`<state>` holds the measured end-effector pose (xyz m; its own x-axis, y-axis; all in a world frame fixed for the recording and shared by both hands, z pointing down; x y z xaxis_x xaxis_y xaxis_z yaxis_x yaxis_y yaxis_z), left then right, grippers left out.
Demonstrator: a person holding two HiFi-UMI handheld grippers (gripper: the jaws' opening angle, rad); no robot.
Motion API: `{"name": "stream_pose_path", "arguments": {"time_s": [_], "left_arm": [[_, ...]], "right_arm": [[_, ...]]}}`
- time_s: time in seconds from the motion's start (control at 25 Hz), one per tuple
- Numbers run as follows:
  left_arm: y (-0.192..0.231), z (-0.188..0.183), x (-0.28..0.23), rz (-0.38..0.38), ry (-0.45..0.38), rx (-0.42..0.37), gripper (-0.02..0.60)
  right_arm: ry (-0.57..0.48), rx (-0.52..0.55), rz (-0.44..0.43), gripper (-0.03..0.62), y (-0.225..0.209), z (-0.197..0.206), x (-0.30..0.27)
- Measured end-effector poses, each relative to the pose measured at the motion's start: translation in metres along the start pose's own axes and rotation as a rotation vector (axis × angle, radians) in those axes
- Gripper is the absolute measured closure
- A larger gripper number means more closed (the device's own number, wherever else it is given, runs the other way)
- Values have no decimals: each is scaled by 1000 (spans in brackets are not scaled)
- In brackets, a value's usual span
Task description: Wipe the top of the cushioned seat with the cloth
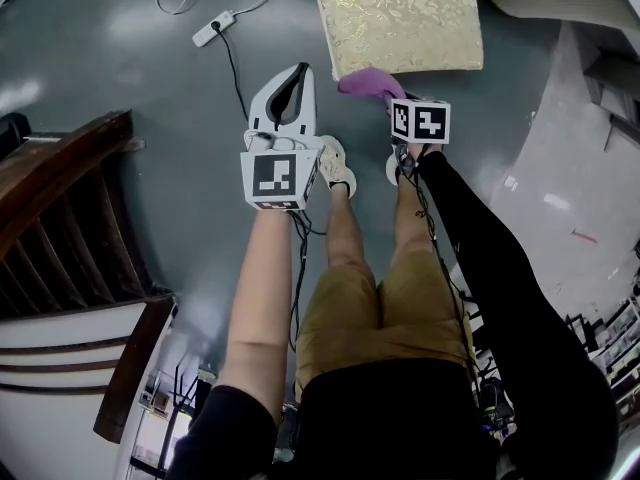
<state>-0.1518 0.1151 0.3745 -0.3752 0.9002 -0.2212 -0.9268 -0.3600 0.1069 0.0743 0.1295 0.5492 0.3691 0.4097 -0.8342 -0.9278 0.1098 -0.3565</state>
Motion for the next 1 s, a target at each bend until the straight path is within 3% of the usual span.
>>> {"name": "stream_pose_path", "arguments": {"time_s": [0.32, 0.72, 0.88, 1.0], "left_arm": [[-27, -2, -28, 16, 6, -24, 574], [-66, -5, -70, 16, 22, -40, 574], [-80, -7, -81, 19, 28, -54, 574], [-90, -8, -88, 17, 34, -64, 574]], "right_arm": [[-73, -80, 110, 507, -79, -23, 30], [-108, -92, 229, 507, -181, -45, 59], [-128, -156, 299, 508, -222, -46, 71], [-119, -162, 297, 507, -238, -45, 77]]}}
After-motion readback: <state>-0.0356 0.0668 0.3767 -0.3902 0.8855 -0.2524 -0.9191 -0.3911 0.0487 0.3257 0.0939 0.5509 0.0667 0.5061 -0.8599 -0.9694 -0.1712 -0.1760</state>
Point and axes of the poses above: the fingertips, and each gripper's own axes: x backward along the fingers, y to its left, z out of its underside, the point moved 9 cm from there along x, backward along the fingers, and after that the axes turned 12 degrees about -y, right-handed, at the moved point
